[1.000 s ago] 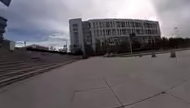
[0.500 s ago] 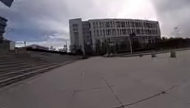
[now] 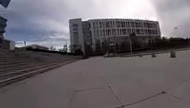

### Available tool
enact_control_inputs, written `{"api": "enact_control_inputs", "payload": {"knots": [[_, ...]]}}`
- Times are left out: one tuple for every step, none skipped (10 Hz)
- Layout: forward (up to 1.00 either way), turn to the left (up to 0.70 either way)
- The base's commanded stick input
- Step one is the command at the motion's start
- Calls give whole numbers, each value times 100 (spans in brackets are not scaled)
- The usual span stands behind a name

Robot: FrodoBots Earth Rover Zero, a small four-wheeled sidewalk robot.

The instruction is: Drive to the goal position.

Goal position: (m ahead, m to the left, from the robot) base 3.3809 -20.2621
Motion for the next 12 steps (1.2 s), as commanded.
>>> {"api": "enact_control_inputs", "payload": {"knots": [[6,0],[6,0],[6,0],[6,0],[5,0],[6,0],[6,0],[6,0],[6,0],[6,0],[6,0],[5,0]]}}
